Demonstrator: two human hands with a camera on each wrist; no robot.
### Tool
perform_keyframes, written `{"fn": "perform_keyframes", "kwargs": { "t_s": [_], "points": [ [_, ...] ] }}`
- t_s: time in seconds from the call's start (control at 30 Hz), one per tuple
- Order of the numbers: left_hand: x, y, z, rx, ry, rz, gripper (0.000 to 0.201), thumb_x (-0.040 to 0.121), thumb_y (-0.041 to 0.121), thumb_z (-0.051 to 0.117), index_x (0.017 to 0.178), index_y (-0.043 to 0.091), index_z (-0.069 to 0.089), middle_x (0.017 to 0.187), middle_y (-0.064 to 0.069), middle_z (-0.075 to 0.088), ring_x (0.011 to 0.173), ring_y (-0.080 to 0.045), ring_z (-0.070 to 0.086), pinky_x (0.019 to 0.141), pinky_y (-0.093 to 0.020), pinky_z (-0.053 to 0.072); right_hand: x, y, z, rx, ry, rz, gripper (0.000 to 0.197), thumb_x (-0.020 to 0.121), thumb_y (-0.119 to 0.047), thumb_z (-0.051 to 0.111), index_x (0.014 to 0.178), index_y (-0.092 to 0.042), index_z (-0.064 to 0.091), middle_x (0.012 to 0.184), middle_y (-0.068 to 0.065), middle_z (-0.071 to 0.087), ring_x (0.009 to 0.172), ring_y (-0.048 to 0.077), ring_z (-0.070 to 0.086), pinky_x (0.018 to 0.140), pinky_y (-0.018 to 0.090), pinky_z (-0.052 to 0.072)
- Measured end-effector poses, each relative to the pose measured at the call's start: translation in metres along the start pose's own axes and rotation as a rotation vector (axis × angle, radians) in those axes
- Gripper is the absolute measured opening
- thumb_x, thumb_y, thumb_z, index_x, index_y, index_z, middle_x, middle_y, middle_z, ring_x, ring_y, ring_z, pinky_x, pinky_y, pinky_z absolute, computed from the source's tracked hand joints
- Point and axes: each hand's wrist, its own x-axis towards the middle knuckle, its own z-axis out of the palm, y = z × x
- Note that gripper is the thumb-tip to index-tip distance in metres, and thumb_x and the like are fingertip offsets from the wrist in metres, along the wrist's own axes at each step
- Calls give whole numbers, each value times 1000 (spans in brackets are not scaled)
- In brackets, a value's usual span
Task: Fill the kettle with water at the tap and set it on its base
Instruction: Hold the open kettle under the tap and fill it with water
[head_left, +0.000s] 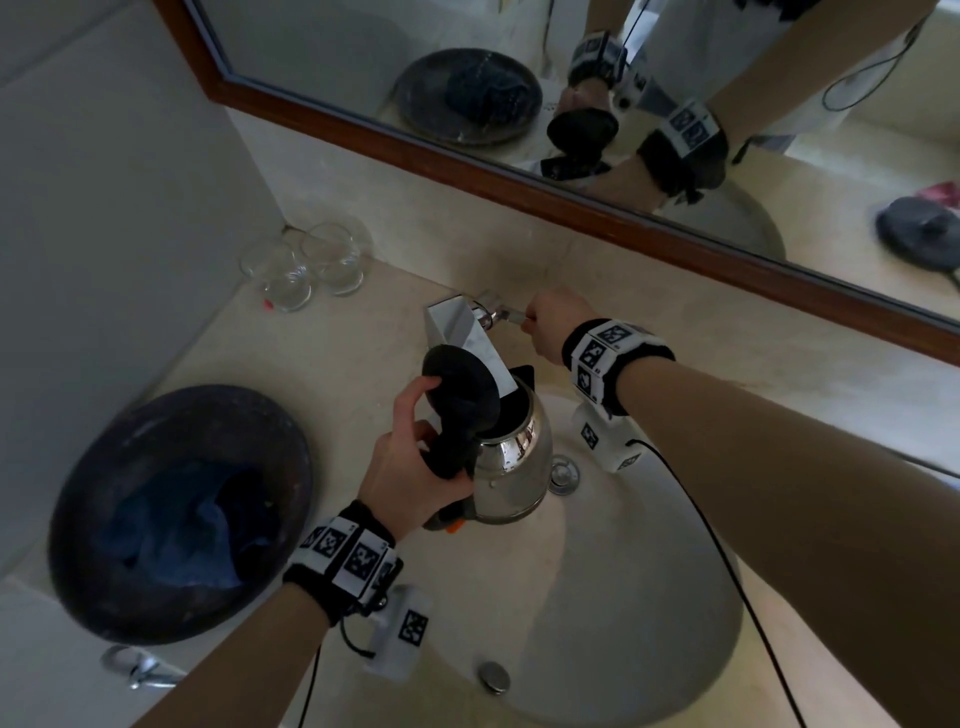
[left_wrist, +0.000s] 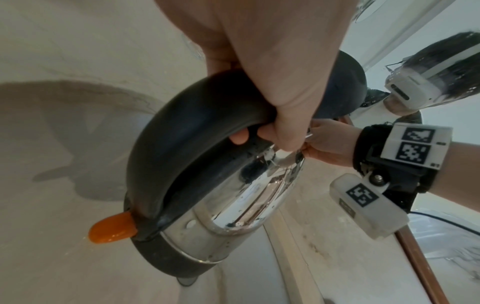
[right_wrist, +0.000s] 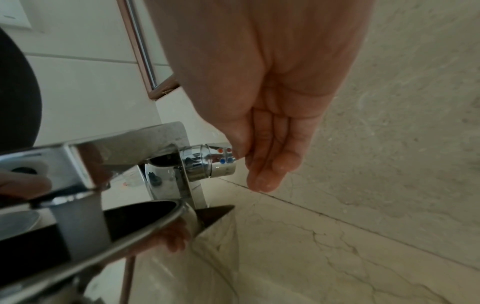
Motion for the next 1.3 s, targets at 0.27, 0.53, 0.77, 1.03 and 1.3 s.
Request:
{"fn": "perform_keyframes", "kwargs": {
  "t_s": [0.27,0.53,0.77,1.03,1.3],
  "points": [
    [2,-2,3,-10,11,-4,102,59,12,84,123,62,22,74,-6,69,64,-19,67,66,-45,59,4,1,1,4,-19,11,26,98,-19,51,106,-1,68,71,8,52,76,25,53,68,27,39],
    [3,1,2,-24,21,-7,101,61,11,86,123,61,23,77,-2,71,65,-16,69,66,-40,61,3,0,2,-9,-4,-4,27,98,-19,50,108,-1,68,85,10,56,78,24,53,69,28,41],
    [2,4,1,-42,17,-21,101,59,13,86,122,61,24,80,-4,71,69,-15,67,68,-43,60,3,0,1,9,-7,4,26,98,-18,51,105,0,68,82,10,55,77,24,53,68,28,39],
    [1,7,2,-47,21,-12,102,59,13,87,117,66,22,78,-4,71,67,-16,69,68,-43,60,1,-2,-1,13,-21,8,26,98,-18,51,108,-1,68,85,10,55,79,23,53,70,28,41],
    [3,5,3,-36,43,18,102,61,12,87,120,64,22,76,-3,70,65,-14,68,64,-37,61,0,-2,-2,-16,-15,-2,25,98,-17,51,108,-1,67,85,10,54,79,24,52,70,28,40]
  ]
}}
